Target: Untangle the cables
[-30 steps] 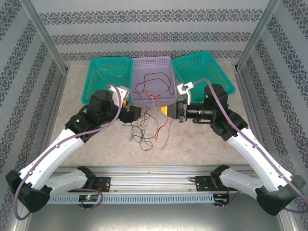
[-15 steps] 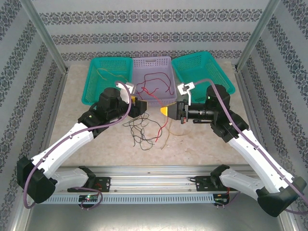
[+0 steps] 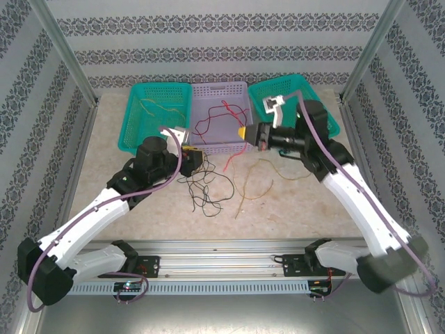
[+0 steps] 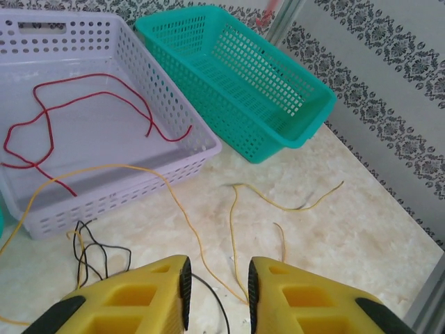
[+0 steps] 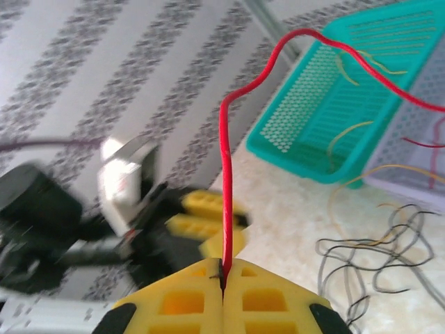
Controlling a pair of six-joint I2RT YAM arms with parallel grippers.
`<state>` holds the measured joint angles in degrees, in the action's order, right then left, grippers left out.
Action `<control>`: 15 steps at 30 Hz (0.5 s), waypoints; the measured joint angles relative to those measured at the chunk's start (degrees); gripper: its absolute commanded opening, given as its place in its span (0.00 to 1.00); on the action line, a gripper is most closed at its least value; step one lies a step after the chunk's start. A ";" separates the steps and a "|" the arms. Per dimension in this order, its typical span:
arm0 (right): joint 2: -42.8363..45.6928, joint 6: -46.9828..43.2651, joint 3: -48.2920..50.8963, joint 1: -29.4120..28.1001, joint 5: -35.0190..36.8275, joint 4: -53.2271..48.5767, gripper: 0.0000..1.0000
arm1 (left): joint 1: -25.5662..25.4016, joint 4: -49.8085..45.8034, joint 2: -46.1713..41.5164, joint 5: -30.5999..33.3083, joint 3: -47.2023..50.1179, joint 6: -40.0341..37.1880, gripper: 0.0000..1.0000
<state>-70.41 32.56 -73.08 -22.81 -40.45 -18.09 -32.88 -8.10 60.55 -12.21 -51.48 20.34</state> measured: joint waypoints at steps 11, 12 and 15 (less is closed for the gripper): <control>-38.82 -2.12 -26.18 1.66 3.61 -4.09 0.00 | 0.00 -1.05 -6.56 0.04 7.91 4.83 0.43; -41.48 -2.56 -28.85 1.66 4.26 -4.87 0.00 | 0.00 -1.20 -6.75 0.15 8.24 5.05 0.43; -49.13 -3.58 -37.53 1.64 6.71 -8.28 0.00 | 0.00 -1.49 -7.28 0.44 9.53 5.55 0.43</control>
<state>-119.55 28.97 -110.61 -21.17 -33.74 -26.37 -32.88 -9.58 53.28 -11.77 -41.95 25.89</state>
